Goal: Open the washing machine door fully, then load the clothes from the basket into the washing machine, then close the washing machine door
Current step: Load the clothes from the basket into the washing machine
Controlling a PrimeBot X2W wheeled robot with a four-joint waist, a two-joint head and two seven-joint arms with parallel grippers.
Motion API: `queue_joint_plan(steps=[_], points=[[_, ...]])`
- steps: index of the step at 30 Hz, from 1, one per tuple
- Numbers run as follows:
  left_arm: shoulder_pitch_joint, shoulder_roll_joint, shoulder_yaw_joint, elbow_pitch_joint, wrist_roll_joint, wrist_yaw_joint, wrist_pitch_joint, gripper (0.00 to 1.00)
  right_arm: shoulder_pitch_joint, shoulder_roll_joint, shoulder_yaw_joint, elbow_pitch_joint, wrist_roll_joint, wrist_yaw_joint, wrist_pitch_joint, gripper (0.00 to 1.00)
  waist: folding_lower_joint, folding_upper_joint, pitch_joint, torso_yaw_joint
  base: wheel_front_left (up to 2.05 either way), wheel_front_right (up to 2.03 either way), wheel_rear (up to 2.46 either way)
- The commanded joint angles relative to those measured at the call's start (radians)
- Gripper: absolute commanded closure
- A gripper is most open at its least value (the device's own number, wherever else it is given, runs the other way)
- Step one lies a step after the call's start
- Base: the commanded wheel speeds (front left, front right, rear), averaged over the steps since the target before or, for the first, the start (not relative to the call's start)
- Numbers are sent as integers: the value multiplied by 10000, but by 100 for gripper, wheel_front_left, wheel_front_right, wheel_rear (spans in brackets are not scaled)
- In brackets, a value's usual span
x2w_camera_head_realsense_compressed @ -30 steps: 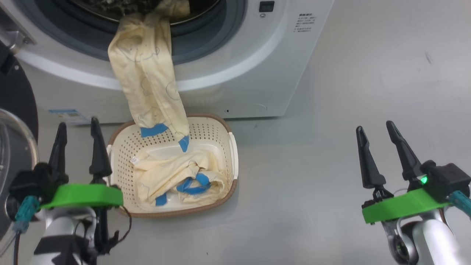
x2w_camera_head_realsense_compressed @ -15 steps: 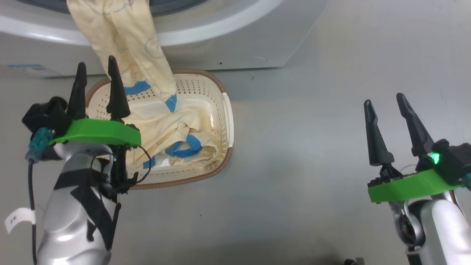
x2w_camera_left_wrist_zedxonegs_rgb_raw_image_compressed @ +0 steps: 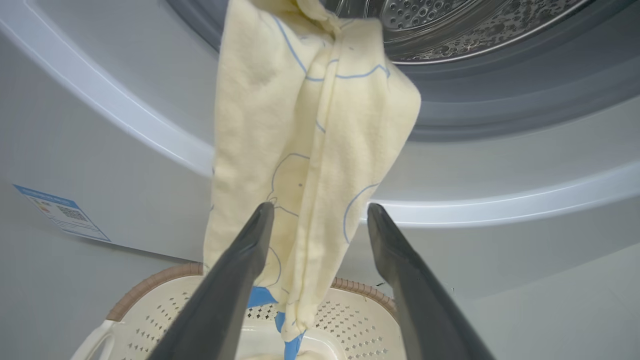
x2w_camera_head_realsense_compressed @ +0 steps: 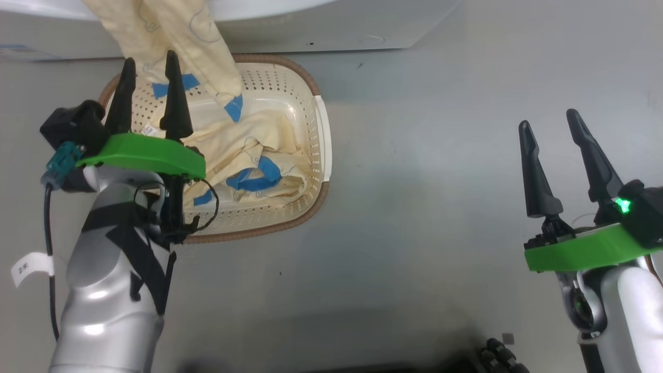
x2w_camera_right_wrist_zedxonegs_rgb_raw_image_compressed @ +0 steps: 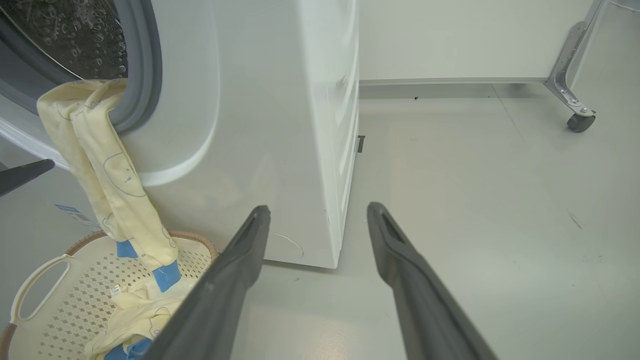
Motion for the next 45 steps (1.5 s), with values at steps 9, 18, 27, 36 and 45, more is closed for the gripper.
queue_joint_plan(steps=[9,18,27,36,45], points=[[-793,186,-19,519,27,-155,-66,0,-67,-177,138,-516,-139,35,78,0,-1,0,645,-43,0,0,0],[-1648,184,-66,1111,295,-19,-66,0,-171,-134,90,-689,-179,35,71,0,-1,0,1273,-59,0,0,0],[-2152,192,556,1379,775,91,-66,0,-215,-9,77,-736,-203,35,18,0,-1,0,1680,-117,0,0,0],[-2827,188,1213,1770,775,-127,-66,0,-313,23,131,-696,-160,35,-50,0,-1,0,2015,-195,0,0,0],[-3374,185,1346,1296,103,-409,-66,0,-395,90,214,-533,-125,35,-121,0,-1,0,2149,-293,0,0,0]])
